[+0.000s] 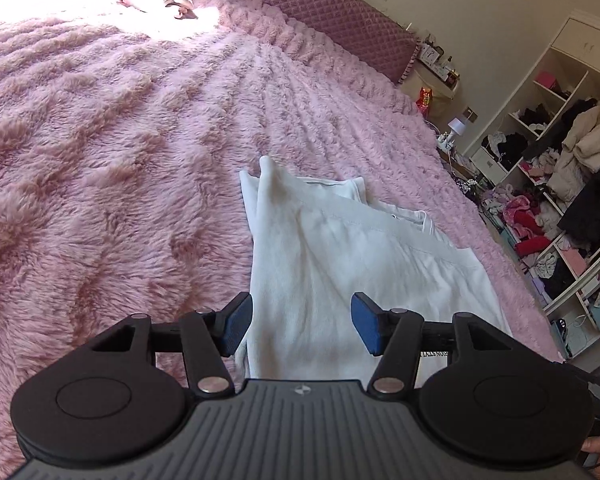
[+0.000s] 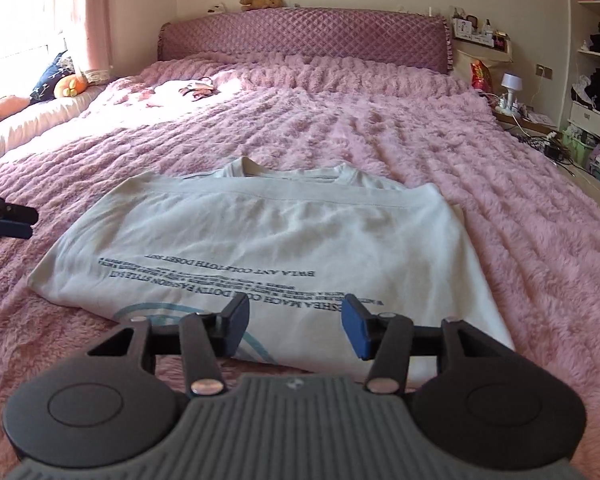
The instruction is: Fold small clothes
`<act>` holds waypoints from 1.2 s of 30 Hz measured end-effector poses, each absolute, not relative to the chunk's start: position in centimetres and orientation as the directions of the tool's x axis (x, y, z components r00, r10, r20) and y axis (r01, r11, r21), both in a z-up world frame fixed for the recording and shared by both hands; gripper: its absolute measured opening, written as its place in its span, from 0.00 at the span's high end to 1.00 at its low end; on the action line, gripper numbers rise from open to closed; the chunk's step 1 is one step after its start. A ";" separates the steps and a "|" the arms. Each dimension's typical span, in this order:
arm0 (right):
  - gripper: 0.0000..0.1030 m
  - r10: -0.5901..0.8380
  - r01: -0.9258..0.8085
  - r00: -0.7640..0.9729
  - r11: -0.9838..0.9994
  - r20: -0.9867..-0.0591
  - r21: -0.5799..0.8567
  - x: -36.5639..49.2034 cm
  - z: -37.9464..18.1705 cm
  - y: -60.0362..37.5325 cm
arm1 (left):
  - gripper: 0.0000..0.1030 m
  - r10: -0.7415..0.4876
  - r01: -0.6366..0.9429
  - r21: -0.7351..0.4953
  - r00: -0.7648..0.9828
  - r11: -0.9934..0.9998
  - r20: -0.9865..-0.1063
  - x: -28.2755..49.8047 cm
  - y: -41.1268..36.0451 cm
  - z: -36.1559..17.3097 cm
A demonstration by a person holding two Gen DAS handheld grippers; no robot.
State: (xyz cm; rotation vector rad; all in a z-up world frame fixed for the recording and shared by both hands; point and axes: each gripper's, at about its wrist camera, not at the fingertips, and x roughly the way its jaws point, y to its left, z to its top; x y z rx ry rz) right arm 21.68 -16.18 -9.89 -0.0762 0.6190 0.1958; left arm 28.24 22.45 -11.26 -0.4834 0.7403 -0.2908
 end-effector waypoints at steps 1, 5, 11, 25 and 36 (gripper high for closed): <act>0.49 0.178 -0.243 0.795 0.969 -0.580 -0.036 21.5 -9.8 -14.2 | 0.29 -0.422 0.075 -0.531 0.705 0.844 -0.571 28.6 22.9 -11.4; 0.47 0.242 -0.396 0.778 0.905 -0.580 -0.153 20.2 -10.5 -6.0 | 0.29 -0.472 0.010 -0.650 0.696 0.760 -0.541 30.7 25.3 -12.9; 0.47 0.287 -0.544 0.788 0.739 -0.545 -0.397 17.6 -13.5 4.5 | 0.29 -0.532 -0.063 -0.796 0.712 0.602 -0.458 34.1 27.8 -16.1; 0.49 0.251 -0.548 0.815 0.628 -0.523 -0.553 20.4 -18.3 11.4 | 0.29 -0.630 -0.073 -0.878 0.669 0.473 -0.395 41.2 27.3 -20.6; 0.49 0.236 -0.485 0.867 0.596 -0.438 -0.640 22.6 -19.3 14.2 | 0.29 -0.659 -0.096 -0.898 0.647 0.430 -0.384 47.0 24.4 -21.9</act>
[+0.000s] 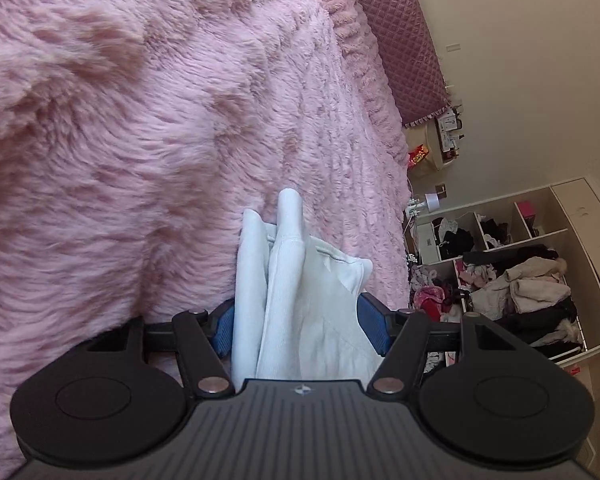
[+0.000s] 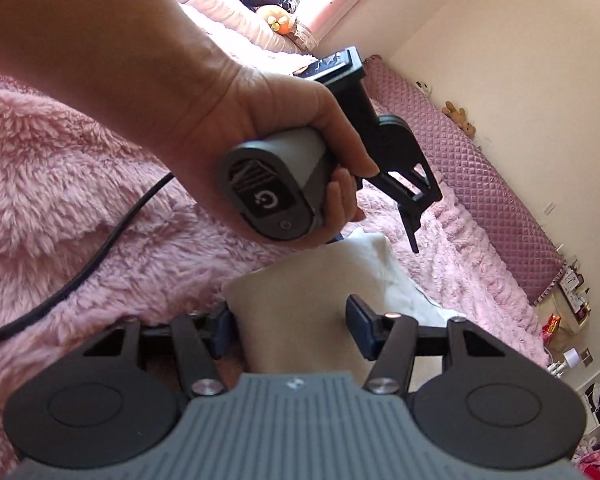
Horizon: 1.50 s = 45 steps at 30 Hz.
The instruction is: Fold small clothes
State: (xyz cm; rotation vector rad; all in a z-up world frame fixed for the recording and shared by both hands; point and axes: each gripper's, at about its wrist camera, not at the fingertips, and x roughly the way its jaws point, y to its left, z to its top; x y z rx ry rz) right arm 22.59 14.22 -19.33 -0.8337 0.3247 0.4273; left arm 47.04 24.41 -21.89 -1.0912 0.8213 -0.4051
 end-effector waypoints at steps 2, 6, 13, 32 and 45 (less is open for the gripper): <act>0.59 0.233 -0.472 0.876 0.589 -0.422 -0.656 22.6 -19.5 14.5 | 0.29 -0.650 -0.098 -0.893 0.651 0.439 -0.391 47.3 23.8 -22.0; 0.97 0.262 -0.510 0.851 0.621 -0.455 -0.595 22.3 -19.0 14.3 | 0.72 -0.640 -0.116 -0.878 0.641 0.465 -0.424 47.2 23.1 -22.1; 0.99 0.292 -0.508 0.843 0.711 -0.452 -0.487 22.7 -16.9 12.9 | 0.88 -0.654 -0.137 -0.906 0.649 0.401 -0.388 46.6 23.7 -21.3; 0.99 0.086 -0.140 0.970 0.962 -0.228 -0.234 21.6 -6.8 -3.2 | 0.88 -0.694 0.032 -0.852 0.597 0.522 -0.403 48.8 8.0 -9.4; 0.99 -0.149 0.143 0.955 0.989 -0.257 -0.042 20.1 -8.5 -19.5 | 0.88 -0.711 0.123 -0.769 0.495 0.627 -0.500 49.4 -9.1 -10.6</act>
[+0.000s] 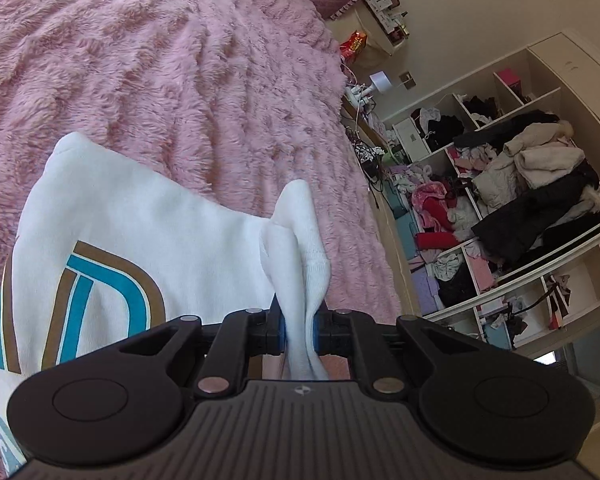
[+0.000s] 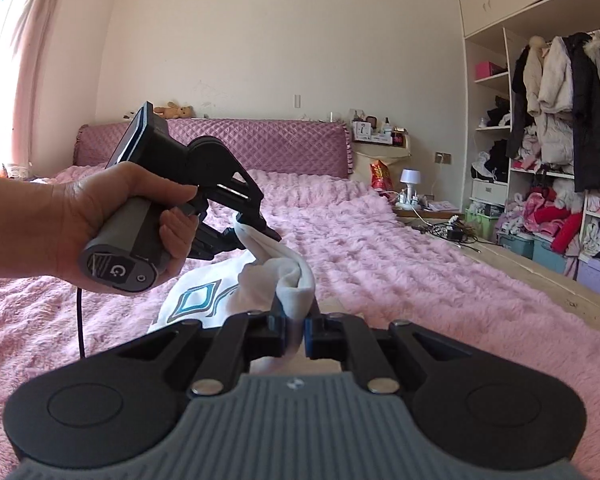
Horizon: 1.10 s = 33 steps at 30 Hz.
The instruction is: Fold small clothes
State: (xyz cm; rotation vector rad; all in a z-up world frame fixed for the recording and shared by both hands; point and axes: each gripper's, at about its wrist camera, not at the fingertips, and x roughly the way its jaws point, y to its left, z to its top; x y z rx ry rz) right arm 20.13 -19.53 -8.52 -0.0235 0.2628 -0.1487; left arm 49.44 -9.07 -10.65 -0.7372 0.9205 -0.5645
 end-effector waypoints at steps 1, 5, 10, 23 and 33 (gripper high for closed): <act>0.99 -0.156 0.154 0.950 0.988 -0.271 -0.029 20.1 -9.1 -20.3 | 0.88 -0.704 0.126 -0.757 0.489 0.641 -0.515 49.4 -10.0 -11.1; 0.99 -0.186 0.202 0.931 0.979 -0.314 0.017 19.7 -11.2 -23.1 | 0.88 -0.693 0.120 -0.737 0.465 0.665 -0.550 49.1 -12.7 -12.6; 0.99 -0.192 0.229 0.918 0.971 -0.348 0.067 20.0 -13.1 -25.5 | 0.88 -0.666 0.141 -0.690 0.453 0.710 -0.592 48.9 -14.9 -13.1; 0.99 -0.183 0.261 0.901 0.953 -0.394 0.154 21.5 -15.1 -27.8 | 0.88 -0.599 0.155 -0.602 0.450 0.783 -0.663 48.5 -17.3 -14.0; 0.98 -0.179 0.275 0.892 0.944 -0.415 0.183 22.0 -15.5 -28.4 | 0.88 -0.557 0.175 -0.543 0.451 0.821 -0.698 48.3 -18.5 -14.5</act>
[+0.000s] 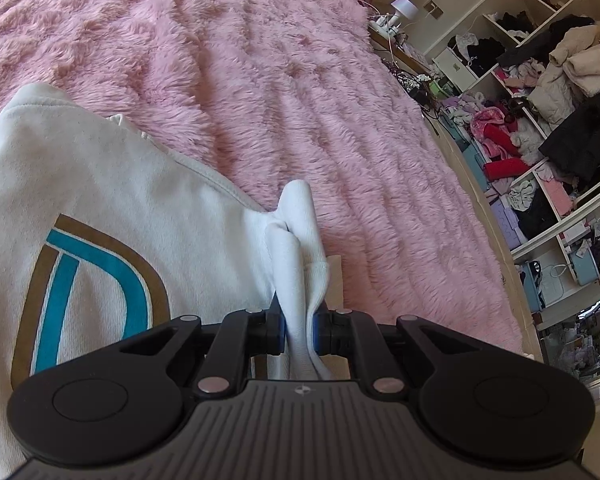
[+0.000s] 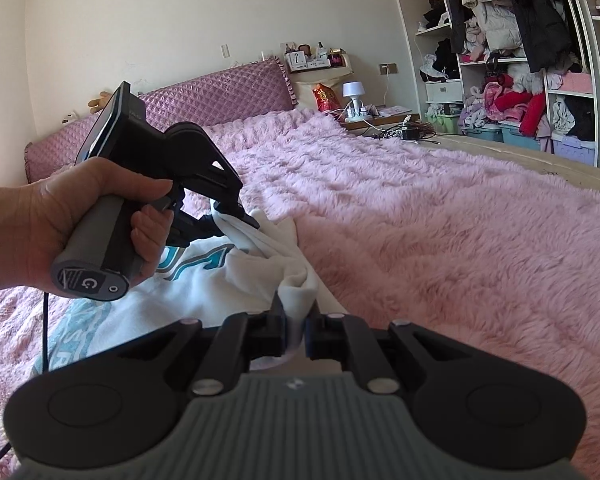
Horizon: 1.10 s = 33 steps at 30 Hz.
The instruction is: Fold small clothes
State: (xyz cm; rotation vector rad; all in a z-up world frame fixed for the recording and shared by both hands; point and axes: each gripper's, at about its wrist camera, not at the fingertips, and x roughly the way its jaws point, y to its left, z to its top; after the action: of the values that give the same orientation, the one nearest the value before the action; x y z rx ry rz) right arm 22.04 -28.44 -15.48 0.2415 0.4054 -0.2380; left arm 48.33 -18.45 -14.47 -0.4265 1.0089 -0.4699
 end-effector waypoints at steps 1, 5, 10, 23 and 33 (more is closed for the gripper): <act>0.98 -0.179 0.277 0.890 0.943 -0.418 0.186 22.2 -15.5 -28.5 | 0.88 -0.553 0.177 -0.537 0.452 0.825 -0.700 48.3 -18.6 -14.5; 0.98 -0.180 0.282 0.888 0.940 -0.423 0.193 22.4 -15.7 -28.6 | 0.88 -0.533 0.183 -0.511 0.452 0.840 -0.715 48.3 -19.0 -14.7; 0.99 -0.187 0.292 0.893 0.932 -0.409 0.212 22.4 -15.7 -28.7 | 0.88 -0.512 0.200 -0.479 0.471 0.855 -0.718 47.8 -19.5 -14.3; 0.99 -0.233 0.344 0.890 0.908 -0.392 0.240 21.8 -16.3 -29.3 | 0.88 -0.500 0.276 -0.418 0.525 0.866 -0.689 46.6 -21.4 -13.4; 0.96 -0.196 0.369 0.856 0.880 -0.479 0.300 22.8 -17.9 -31.0 | 0.69 -0.428 0.353 -0.271 0.519 0.896 -0.740 46.5 -23.5 -14.5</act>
State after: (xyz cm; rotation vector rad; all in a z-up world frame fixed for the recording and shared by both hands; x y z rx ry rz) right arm 22.79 -30.97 -17.87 0.3961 0.4550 -0.3052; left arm 46.48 -23.54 -14.54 -0.0901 0.9122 -0.4686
